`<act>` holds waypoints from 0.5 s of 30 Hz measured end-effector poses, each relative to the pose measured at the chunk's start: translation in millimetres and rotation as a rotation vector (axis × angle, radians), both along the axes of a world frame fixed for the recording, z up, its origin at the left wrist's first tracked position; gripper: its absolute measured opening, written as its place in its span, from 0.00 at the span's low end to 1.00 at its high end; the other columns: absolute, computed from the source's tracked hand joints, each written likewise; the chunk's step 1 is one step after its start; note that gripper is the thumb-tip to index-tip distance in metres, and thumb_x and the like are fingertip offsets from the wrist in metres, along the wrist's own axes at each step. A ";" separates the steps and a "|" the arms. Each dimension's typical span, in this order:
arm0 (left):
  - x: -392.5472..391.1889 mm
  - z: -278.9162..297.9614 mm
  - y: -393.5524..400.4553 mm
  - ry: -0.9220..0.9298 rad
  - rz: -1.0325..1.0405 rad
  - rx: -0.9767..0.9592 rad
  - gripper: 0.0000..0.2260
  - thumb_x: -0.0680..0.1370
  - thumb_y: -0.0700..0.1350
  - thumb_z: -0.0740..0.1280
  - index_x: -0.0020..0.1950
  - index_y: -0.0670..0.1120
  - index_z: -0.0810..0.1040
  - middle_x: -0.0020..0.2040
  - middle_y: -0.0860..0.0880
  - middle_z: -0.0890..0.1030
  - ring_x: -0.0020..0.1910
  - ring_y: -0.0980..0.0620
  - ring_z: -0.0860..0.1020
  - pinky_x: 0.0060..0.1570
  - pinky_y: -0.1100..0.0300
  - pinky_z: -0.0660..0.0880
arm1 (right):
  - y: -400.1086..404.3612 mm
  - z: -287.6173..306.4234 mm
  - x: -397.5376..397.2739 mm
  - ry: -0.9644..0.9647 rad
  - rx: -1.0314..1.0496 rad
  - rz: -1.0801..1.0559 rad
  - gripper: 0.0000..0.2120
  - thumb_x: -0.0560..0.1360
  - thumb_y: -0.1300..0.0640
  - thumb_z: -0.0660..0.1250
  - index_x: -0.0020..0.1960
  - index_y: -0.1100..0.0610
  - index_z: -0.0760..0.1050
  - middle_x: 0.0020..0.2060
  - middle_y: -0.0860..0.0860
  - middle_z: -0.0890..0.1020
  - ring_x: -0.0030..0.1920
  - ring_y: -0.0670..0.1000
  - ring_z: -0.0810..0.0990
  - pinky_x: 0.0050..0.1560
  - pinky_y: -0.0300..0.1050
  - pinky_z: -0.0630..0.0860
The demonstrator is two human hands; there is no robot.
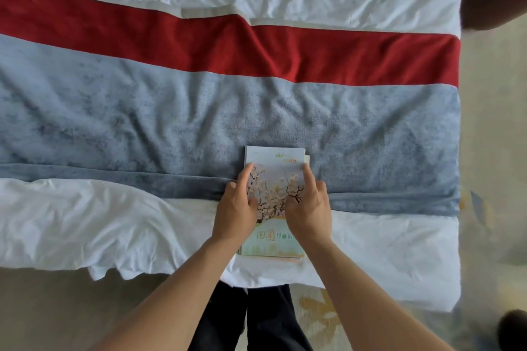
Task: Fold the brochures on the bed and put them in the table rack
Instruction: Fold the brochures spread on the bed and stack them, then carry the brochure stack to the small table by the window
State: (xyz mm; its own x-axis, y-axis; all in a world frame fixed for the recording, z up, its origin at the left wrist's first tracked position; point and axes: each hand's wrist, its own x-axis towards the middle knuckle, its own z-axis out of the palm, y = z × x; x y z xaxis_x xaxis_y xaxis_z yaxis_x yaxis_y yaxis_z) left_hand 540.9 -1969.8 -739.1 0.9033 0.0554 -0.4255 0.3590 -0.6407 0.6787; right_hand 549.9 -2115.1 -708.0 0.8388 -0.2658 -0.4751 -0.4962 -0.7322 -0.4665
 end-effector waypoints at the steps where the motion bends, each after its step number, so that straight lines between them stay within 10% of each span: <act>1: 2.1 1.1 0.4 0.013 0.013 -0.006 0.32 0.80 0.39 0.65 0.79 0.58 0.58 0.61 0.45 0.74 0.56 0.45 0.77 0.45 0.60 0.71 | 1.4 3.3 1.3 -0.003 0.014 0.003 0.39 0.72 0.64 0.63 0.79 0.45 0.55 0.53 0.50 0.69 0.50 0.55 0.74 0.43 0.48 0.74; 15: 29.3 85.3 48.8 -0.030 0.045 -0.020 0.30 0.81 0.39 0.62 0.77 0.63 0.60 0.53 0.50 0.70 0.44 0.54 0.74 0.41 0.63 0.70 | 39.2 95.5 32.4 -0.044 0.120 0.051 0.40 0.73 0.66 0.60 0.79 0.41 0.50 0.54 0.51 0.66 0.40 0.51 0.75 0.41 0.53 0.80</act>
